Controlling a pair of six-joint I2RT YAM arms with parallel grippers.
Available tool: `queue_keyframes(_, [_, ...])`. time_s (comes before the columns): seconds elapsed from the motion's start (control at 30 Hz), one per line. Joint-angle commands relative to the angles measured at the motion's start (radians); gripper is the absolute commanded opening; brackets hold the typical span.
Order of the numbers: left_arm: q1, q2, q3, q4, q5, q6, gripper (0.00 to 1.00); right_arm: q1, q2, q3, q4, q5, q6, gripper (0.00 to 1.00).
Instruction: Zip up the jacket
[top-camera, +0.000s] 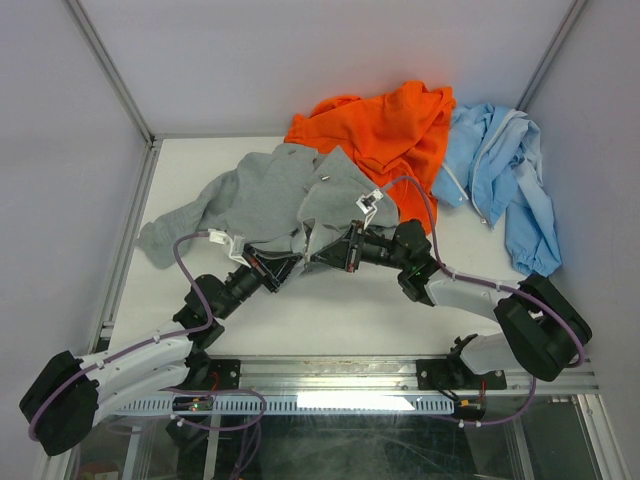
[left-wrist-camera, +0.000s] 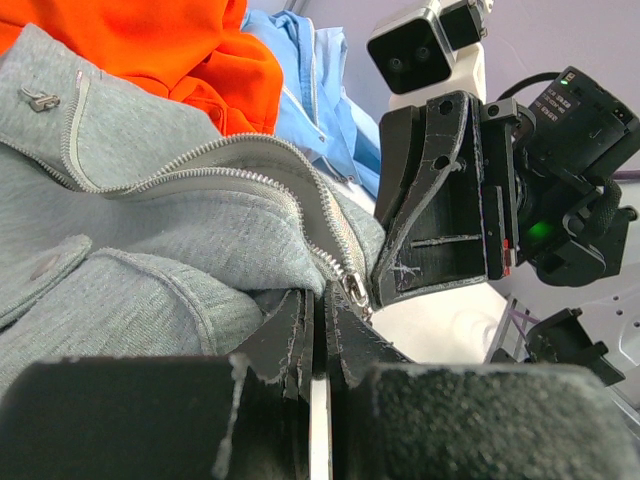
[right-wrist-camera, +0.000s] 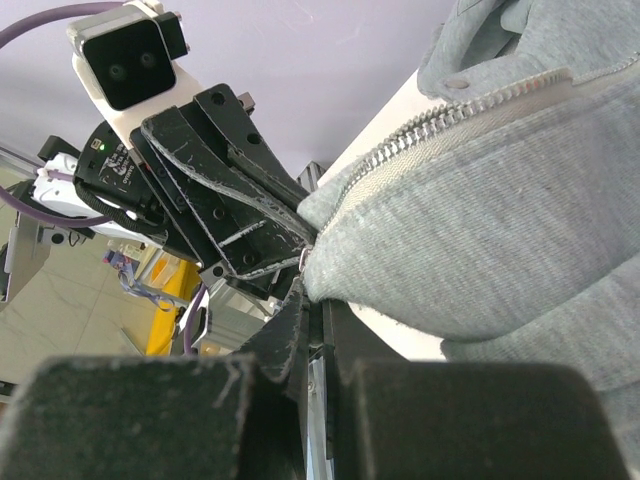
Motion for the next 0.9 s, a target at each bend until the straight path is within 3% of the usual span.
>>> queue_keyframes(0.0, [-0.016,-0.035,0.007,-0.029,0.074,-0.065,0.00,-0.013,-0.015,0.073,0.070,0.061,-0.021,0.00])
queue_keyframes(0.2, [-0.017,-0.101,-0.036,-0.041,0.037,-0.208,0.00,-0.013,0.045,0.077,0.088,0.032,-0.019,0.00])
queue_keyframes(0.4, [-0.015,-0.032,-0.030,0.000,0.069,-0.332,0.00,-0.012,0.077,0.041,0.103,0.024,-0.016,0.00])
queue_keyframes(0.63, [-0.017,0.095,0.010,-0.054,0.066,-0.355,0.00,-0.015,0.035,0.044,0.027,0.054,-0.044,0.00])
queue_keyframes(0.87, [-0.015,0.118,0.076,-0.189,0.045,-0.333,0.00,-0.032,0.000,0.073,-0.069,0.075,-0.064,0.00])
